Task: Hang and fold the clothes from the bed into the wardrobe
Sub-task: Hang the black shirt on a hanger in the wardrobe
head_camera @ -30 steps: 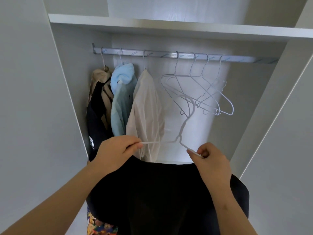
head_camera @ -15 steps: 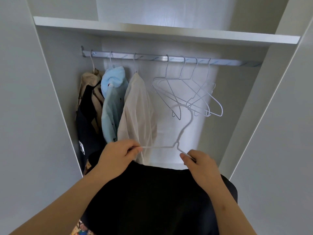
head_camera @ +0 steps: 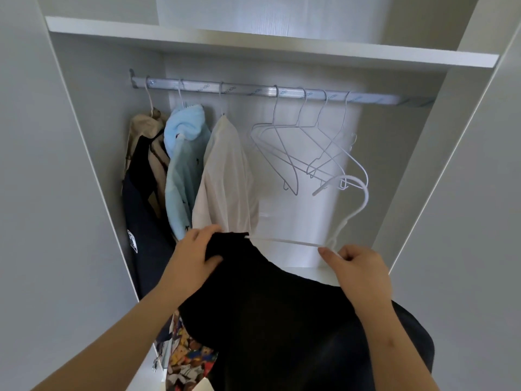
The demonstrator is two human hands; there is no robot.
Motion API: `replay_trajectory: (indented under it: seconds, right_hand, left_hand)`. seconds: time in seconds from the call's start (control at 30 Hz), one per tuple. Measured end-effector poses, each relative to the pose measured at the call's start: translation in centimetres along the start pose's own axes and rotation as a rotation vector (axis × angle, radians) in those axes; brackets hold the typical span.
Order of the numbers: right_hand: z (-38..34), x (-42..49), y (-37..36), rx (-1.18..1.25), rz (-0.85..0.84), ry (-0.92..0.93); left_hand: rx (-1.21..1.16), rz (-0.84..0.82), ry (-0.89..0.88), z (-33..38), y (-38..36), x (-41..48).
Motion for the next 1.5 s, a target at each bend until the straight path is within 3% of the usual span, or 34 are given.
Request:
replay_trajectory:
  seconds: [0.07, 0.17, 0.27, 0.43, 0.53, 0.6, 0.83, 1.07, 1.23, 1.5]
  right_hand:
    - [0.1, -0.3, -0.5, -0.004, -0.056, 0.013]
    - [0.4, 0.2, -0.7, 0.042, -0.184, -0.013]
    - [0.8, 0.3, -0.5, 0.088, -0.248, -0.068]
    - [1.1, 0.5, -0.3, 0.078, -0.297, -0.088]
    - [1.2, 0.7, -0.1, 0.013, -0.324, -0.078]
    - [1.4, 0.7, 0.1, 0.004, -0.308, -0.104]
    - [2.2, -0.4, -0.6, 0.045, -0.332, -0.274]
    - [3.1, -0.9, -0.4, 0.19, -0.539, -0.444]
    - [3.0, -1.0, -1.5, 0.433, -0.586, -0.638]
    - [1.7, 1.3, -3.9, 0.554, -0.649, -0.584]
  left_hand:
    - [-0.047, 0.066, 0.034, -0.1, -0.5, 0.0]
    - [-0.114, 0.016, -0.03, -0.6, -0.1, 0.0]
    - [-0.239, -0.045, 0.082, -1.8, 1.5, 0.4]
    - [-0.537, -0.375, 0.318, -3.0, 3.4, 2.0]
    - [-0.598, -0.621, 0.374, -3.2, 3.5, 1.9]
    - [-0.562, -0.688, 0.398, -2.6, 2.9, 1.7]
    - [-0.342, -0.433, 0.442, 1.1, -1.2, 2.5]
    - [-0.612, -0.244, 0.703, 4.0, -3.4, 2.0]
    - [-0.574, -0.243, 0.689, 5.0, -4.6, 1.5]
    - [-0.611, -0.141, 0.73, 5.2, -4.4, 2.3]
Point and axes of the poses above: each hand's wrist, its own x-axis towards the middle knuckle, its own y-axis out of the back of the hand, z = x × y, the point moved 2 cm from there along x, towards the middle knuckle, and after that the axes turned 14 degrees about z, right-handed, at the moved point
